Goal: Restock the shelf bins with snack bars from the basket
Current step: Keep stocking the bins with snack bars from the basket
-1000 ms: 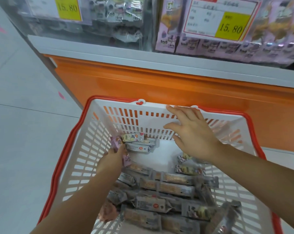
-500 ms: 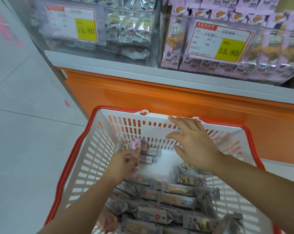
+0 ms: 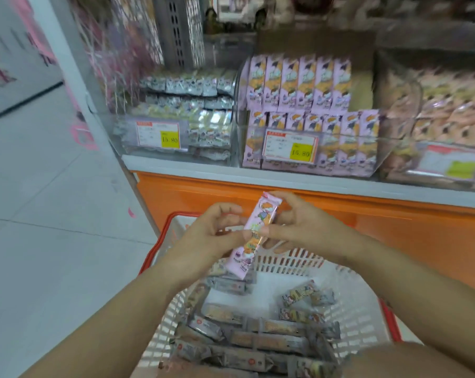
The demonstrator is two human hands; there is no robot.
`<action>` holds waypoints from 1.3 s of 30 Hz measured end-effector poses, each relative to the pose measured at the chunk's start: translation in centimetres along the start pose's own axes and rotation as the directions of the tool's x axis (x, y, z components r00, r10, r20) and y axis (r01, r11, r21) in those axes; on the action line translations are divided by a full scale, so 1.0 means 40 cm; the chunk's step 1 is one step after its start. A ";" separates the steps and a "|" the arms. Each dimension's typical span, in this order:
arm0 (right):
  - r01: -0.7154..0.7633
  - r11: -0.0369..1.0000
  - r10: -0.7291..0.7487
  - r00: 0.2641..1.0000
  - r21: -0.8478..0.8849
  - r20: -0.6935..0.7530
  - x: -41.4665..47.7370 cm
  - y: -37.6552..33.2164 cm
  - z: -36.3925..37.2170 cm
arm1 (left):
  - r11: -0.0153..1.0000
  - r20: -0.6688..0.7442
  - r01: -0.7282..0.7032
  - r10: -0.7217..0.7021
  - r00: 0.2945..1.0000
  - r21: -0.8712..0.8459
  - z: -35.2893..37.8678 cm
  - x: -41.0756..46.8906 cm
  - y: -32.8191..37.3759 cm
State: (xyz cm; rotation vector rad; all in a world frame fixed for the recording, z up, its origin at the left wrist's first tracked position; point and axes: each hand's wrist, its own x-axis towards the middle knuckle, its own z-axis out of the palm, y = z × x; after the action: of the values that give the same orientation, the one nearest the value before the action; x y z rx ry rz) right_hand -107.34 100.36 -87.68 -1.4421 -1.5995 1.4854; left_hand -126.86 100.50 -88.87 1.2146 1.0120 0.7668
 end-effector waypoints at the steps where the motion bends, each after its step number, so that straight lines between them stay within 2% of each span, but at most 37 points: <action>1: 0.015 1.000 -0.014 0.999 0.028 -0.028 -0.020 -0.025 -0.006 | 1.000 -0.006 -0.030 0.030 1.000 -0.002 0.013 -0.010 0.031; 4: 0.081 0.988 -0.060 0.987 0.135 -0.151 -0.085 -0.096 -0.024 | 0.995 -0.046 -0.097 0.096 0.994 -0.027 0.060 -0.038 0.120; 7: 0.170 0.963 -0.097 0.943 0.208 -0.318 -0.143 -0.136 -0.030 | 0.989 -0.078 -0.126 0.120 0.990 -0.081 0.115 -0.070 0.200; 14: 0.311 0.940 -0.195 0.824 0.138 -0.531 -0.268 -0.195 -0.062 | 0.969 -0.097 -0.202 0.189 0.977 -0.140 0.249 -0.102 0.325; 16: 0.316 0.944 -0.207 0.791 0.097 -0.575 -0.274 -0.205 -0.083 | 0.971 -0.112 -0.215 0.203 0.973 -0.105 0.275 -0.081 0.337; 18: 0.278 0.959 -0.190 0.771 0.052 -0.608 -0.269 -0.210 -0.108 | 0.966 -0.158 -0.256 0.258 0.953 0.030 0.285 -0.052 0.335; 19: 0.248 0.969 -0.181 0.761 0.021 -0.624 -0.263 -0.212 -0.123 | 0.950 -0.196 -0.275 0.301 0.933 0.150 0.282 -0.036 0.327; 22: 0.179 0.982 -0.171 0.706 -0.061 -0.687 -0.224 -0.223 -0.173 | 0.812 -0.284 -0.230 0.430 0.857 0.536 0.249 0.014 0.292; 24: 0.130 0.986 -0.162 0.659 -0.101 -0.734 -0.175 -0.237 -0.207 | 0.728 -0.307 -0.182 0.484 0.819 0.661 0.223 0.048 0.269; 26: 0.063 0.991 -0.133 0.609 -0.119 -0.782 -0.104 -0.250 -0.248 | 0.666 -0.310 -0.138 0.508 0.804 0.733 0.210 0.078 0.259; 29: 0.025 0.993 -0.112 0.522 -0.116 -0.845 0.018 -0.266 -0.307 | 0.599 -0.292 -0.078 0.495 0.818 0.797 0.203 0.106 0.253; 36: -0.128 0.987 -0.042 0.382 -0.098 -0.923 0.153 -0.281 -0.366 | 0.600 -0.268 -0.048 0.426 0.864 0.799 0.177 0.142 0.239; 39: -0.221 0.956 -0.100 0.380 -0.195 -0.920 0.183 -0.262 -0.359 | 0.600 -0.279 -0.023 0.404 0.871 0.800 0.175 0.151 0.233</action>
State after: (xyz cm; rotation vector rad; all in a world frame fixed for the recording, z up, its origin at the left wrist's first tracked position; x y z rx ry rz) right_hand -100.32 114.13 -76.22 -1.9828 -0.9873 0.1917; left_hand -117.71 105.20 -80.73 2.0168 1.7045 0.8383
